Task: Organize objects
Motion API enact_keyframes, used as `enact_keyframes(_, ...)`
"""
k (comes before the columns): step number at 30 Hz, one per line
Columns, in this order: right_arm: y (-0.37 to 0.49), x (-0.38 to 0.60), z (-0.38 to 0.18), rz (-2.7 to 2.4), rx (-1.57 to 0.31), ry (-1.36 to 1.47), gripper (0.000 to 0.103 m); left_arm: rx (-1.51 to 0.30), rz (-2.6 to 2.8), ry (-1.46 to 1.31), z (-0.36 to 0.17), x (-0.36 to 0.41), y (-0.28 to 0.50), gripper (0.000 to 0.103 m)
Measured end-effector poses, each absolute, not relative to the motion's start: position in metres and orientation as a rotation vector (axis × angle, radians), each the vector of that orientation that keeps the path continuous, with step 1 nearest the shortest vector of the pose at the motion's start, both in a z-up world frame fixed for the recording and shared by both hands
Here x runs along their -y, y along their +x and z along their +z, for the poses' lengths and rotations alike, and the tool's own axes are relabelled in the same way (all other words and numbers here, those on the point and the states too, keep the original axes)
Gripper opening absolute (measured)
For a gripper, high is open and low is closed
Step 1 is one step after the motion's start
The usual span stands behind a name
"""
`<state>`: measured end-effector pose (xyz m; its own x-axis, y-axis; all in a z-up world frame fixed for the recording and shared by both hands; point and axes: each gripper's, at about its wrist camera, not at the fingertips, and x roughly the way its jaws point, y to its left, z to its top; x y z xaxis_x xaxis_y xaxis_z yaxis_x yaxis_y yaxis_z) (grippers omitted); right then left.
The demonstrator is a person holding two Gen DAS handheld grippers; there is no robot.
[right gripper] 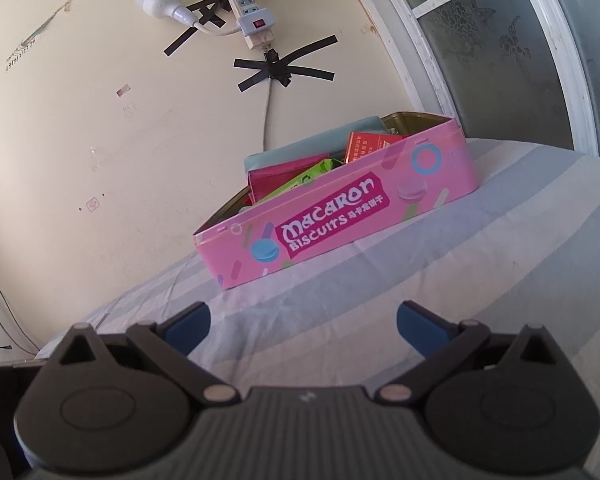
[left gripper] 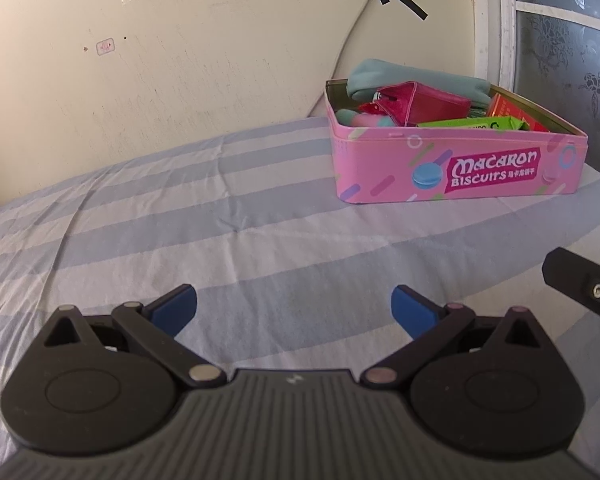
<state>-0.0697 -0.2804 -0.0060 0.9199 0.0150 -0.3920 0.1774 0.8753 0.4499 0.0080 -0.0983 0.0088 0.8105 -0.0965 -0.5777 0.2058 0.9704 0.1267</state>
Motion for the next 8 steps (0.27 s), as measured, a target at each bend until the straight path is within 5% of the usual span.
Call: enact_keyframes(8,-0.0693,0.2802,-0.0065,-0.088,-0.401,0.503,0.103,-0.601,-0.181,0.191,0.0085,0.1002,0.0072,0.103)
